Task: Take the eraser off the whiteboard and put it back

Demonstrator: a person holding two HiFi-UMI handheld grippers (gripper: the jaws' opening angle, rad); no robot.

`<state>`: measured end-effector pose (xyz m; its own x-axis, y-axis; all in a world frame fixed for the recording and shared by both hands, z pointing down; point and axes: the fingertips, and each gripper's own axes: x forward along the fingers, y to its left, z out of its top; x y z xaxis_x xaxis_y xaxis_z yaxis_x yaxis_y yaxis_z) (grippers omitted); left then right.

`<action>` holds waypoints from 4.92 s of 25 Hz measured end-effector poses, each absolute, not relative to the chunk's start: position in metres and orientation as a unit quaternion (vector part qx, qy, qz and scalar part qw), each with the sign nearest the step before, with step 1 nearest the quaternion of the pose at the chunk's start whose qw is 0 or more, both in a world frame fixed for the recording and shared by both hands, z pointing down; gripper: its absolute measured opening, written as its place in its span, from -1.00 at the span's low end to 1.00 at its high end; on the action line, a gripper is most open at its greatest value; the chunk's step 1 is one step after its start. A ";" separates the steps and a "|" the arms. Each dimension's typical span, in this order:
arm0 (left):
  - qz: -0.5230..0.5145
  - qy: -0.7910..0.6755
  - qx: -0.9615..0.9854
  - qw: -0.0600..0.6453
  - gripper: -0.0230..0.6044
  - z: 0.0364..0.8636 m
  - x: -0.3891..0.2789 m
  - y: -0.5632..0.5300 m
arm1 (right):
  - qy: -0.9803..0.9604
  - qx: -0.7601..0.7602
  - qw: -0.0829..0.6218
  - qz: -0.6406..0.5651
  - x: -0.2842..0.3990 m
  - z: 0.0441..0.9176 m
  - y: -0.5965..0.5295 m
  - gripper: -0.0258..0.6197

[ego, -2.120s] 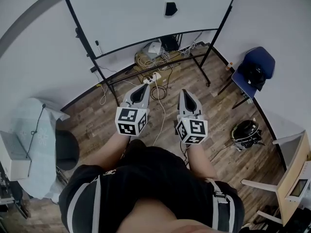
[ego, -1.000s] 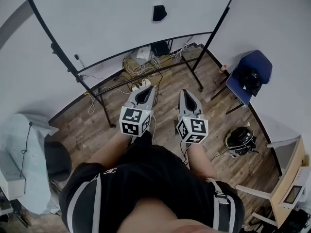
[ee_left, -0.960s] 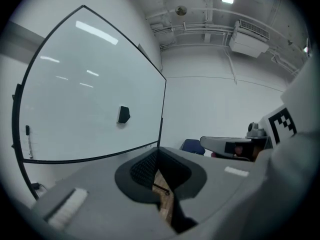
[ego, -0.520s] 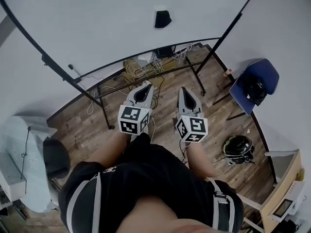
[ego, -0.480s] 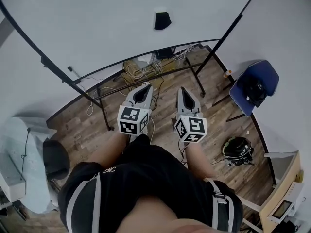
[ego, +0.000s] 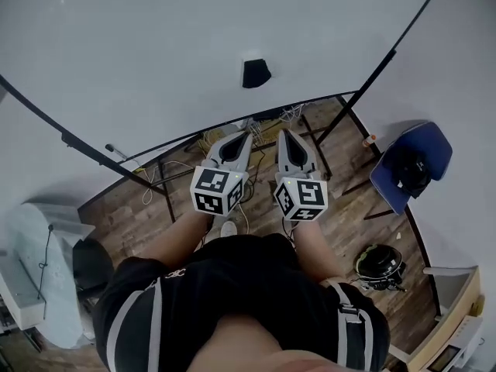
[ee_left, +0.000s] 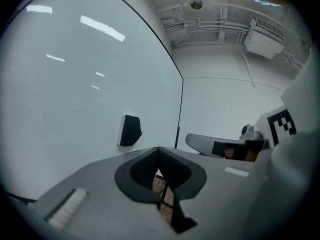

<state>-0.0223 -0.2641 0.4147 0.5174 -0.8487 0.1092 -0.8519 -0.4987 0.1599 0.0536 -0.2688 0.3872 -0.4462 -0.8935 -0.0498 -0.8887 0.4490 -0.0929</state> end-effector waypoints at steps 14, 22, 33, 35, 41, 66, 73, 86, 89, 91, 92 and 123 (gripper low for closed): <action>-0.010 -0.608 0.788 0.096 -0.90 0.417 -0.033 -0.308 | 0.906 -0.421 0.038 -0.008 0.055 0.375 -0.343 -0.91; -0.002 -0.627 0.773 0.097 -0.90 0.423 -0.052 -0.307 | 0.904 -0.425 0.042 -0.007 0.038 0.374 -0.366 -0.91; 0.002 -0.645 0.758 0.103 -0.90 0.431 -0.079 -0.307 | 0.899 -0.439 0.007 -0.011 -0.005 0.390 -0.408 -0.24; 0.003 -0.647 0.755 0.105 -0.90 0.433 -0.084 -0.306 | 0.896 -0.445 -0.004 -0.009 -0.013 0.393 -0.415 -0.17; 0.003 -0.659 0.745 0.105 -0.90 0.433 -0.102 -0.305 | 0.885 -0.465 -0.031 -0.009 -0.028 0.399 -0.434 -0.12; 0.014 -0.681 0.723 0.119 -0.90 0.448 -0.135 -0.279 | 0.874 -0.485 -0.044 -0.005 -0.037 0.402 -0.456 -0.18; 0.012 -0.679 0.724 0.123 -0.90 0.449 -0.135 -0.278 | 0.881 -0.472 -0.037 -0.006 -0.031 0.400 -0.442 -0.18; 0.020 -0.659 0.741 0.127 -0.90 0.454 -0.117 -0.283 | 0.887 -0.459 0.050 0.011 0.027 0.364 -0.389 -0.18; 0.021 -0.651 0.748 0.127 -0.90 0.454 -0.108 -0.287 | 0.882 -0.468 0.057 0.008 0.048 0.363 -0.380 -0.18; 0.021 -0.645 0.753 0.127 -0.90 0.454 -0.102 -0.290 | 0.879 -0.474 0.056 0.006 0.060 0.365 -0.374 -0.18; 0.022 -0.642 0.755 0.127 -0.90 0.454 -0.098 -0.291 | 0.877 -0.478 0.053 0.007 0.066 0.367 -0.371 -0.18; 0.030 -0.619 0.774 0.127 -0.90 0.457 -0.068 -0.305 | 0.876 -0.481 0.015 -0.023 0.095 0.418 -0.354 -0.18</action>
<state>-0.0681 -0.3049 0.4572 0.2316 -0.9512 0.2037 -0.9663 -0.2009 0.1607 0.0946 -0.3540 0.4178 -0.5372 -0.8434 -0.0051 -0.8421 0.5366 -0.0544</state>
